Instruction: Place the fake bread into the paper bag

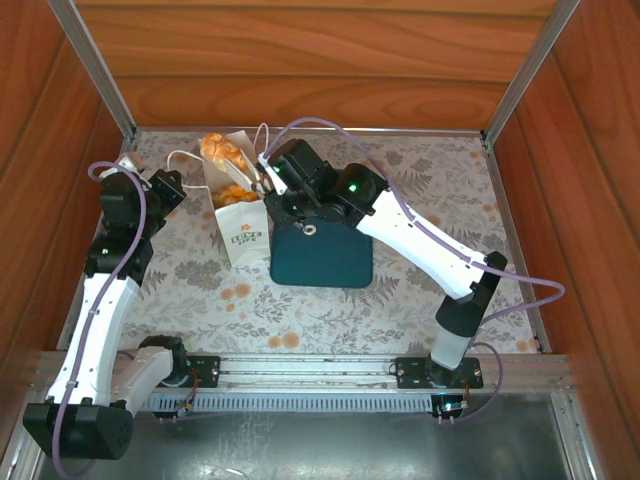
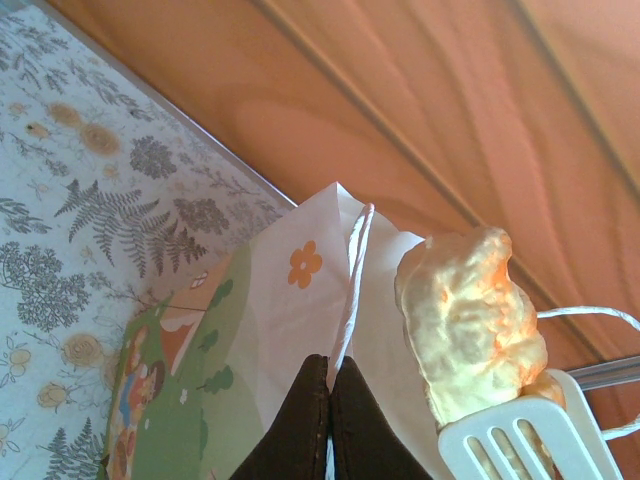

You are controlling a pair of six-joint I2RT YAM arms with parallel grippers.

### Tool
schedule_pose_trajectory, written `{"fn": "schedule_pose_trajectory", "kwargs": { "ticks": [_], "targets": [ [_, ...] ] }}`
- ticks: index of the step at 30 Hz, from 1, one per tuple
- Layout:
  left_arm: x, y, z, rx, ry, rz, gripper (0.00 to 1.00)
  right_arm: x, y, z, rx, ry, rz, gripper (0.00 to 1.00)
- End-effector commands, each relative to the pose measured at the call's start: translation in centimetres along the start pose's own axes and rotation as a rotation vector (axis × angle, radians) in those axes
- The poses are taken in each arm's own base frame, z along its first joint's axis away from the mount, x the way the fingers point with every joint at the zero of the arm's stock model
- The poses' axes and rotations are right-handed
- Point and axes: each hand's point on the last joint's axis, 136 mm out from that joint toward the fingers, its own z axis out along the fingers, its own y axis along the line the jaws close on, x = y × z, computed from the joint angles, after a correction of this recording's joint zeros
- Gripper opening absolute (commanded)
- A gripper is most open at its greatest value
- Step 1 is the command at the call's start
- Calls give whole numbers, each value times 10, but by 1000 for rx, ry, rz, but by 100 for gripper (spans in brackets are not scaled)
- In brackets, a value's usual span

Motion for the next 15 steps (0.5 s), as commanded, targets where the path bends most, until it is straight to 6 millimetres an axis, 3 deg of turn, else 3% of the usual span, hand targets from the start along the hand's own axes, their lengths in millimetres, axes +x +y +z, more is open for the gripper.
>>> {"fn": "schedule_pose_trajectory", "kwargs": {
  "ticks": [1, 15],
  "targets": [
    [-8, -8, -6, 22, -24, 3, 0, -7, -1, 2, 17, -23, -9, 33],
    [-8, -8, -6, 23, -23, 3, 0, -5, 1, 2, 3, -17, -9, 47]
  ]
}}
